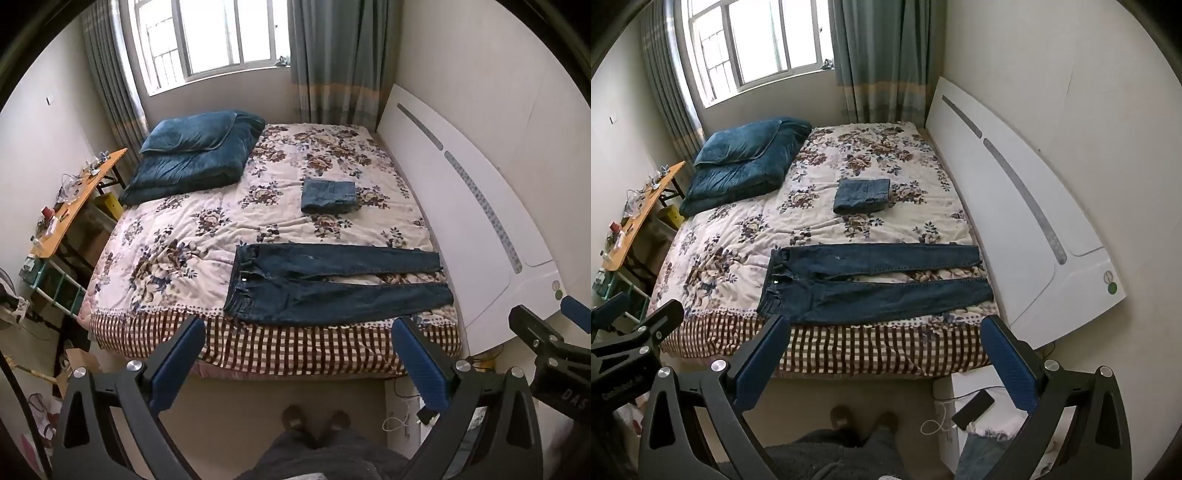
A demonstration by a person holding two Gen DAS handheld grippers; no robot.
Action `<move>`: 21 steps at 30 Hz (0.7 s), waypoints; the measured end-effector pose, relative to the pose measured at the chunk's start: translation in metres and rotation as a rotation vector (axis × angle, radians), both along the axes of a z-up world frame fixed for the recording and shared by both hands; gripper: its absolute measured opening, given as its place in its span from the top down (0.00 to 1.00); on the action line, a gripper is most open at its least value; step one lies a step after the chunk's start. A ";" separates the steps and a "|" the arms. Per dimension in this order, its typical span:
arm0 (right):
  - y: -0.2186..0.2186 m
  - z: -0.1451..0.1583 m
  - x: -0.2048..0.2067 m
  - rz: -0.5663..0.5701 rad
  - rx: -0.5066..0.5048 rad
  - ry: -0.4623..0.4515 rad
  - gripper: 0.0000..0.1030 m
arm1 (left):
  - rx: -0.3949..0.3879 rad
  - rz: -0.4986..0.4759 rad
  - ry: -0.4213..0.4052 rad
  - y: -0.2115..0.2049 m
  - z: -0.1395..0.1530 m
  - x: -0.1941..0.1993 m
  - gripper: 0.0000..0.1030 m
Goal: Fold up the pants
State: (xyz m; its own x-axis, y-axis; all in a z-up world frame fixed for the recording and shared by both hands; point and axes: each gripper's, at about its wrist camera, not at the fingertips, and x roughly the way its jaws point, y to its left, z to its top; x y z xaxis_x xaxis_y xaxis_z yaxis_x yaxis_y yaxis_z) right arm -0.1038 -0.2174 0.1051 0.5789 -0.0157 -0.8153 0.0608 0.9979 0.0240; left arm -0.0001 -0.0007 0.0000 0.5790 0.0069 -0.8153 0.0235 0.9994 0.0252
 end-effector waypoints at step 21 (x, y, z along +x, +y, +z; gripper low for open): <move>-0.005 0.009 -0.002 -0.003 0.004 -0.004 0.00 | -0.008 0.002 -0.008 0.003 0.012 0.005 0.00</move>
